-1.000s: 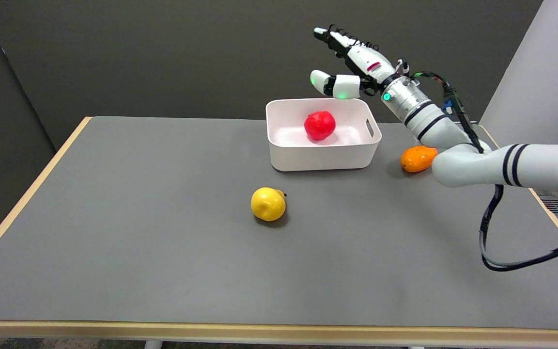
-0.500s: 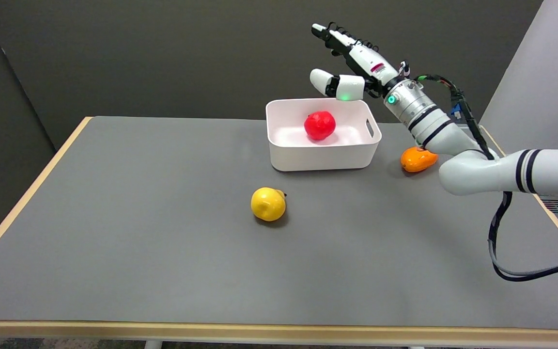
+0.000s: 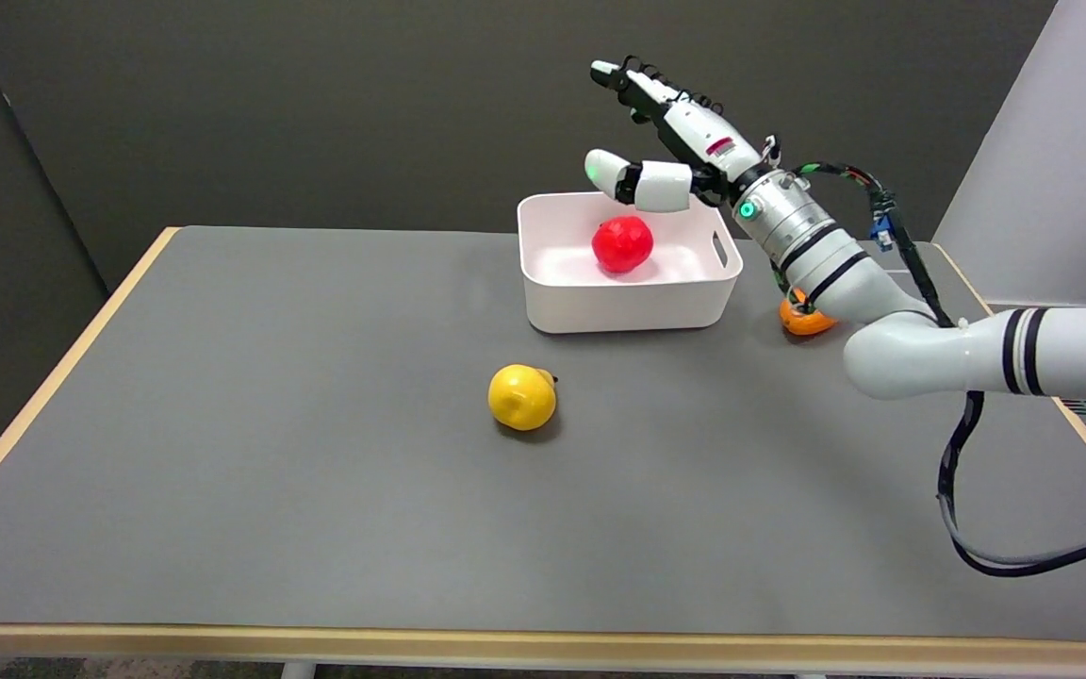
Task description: Place tomato into white box.
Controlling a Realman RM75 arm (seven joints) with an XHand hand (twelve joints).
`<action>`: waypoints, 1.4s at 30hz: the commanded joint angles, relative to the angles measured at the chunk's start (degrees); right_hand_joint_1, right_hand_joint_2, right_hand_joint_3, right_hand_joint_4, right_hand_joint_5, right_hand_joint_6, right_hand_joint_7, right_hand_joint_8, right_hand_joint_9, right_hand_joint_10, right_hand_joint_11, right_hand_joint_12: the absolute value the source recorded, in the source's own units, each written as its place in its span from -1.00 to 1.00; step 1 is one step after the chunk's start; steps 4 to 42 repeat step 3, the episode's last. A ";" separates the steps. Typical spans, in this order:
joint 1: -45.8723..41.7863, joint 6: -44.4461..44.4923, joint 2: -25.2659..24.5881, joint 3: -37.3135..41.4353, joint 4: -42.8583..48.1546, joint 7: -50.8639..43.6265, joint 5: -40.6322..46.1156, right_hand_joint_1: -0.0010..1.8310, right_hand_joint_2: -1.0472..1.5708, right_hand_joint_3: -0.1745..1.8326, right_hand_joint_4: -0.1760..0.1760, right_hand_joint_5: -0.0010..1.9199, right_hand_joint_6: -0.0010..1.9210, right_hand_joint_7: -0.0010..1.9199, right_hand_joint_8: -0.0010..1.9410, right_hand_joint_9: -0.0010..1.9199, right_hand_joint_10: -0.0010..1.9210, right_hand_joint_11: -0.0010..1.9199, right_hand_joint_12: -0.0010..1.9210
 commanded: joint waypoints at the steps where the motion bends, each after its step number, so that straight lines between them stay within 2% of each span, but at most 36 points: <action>1: -2.53 0.64 0.42 3.18 -5.55 -6.20 3.00 -0.68 0.26 0.15 0.46 -0.93 -0.78 -0.90 -0.80 -0.93 -0.42 -0.95 0.06; 42: -2.72 0.73 0.52 3.28 -5.71 -6.06 2.64 -0.68 0.26 0.15 0.46 -0.93 -0.78 -0.90 -0.80 -0.92 -0.42 -0.95 0.06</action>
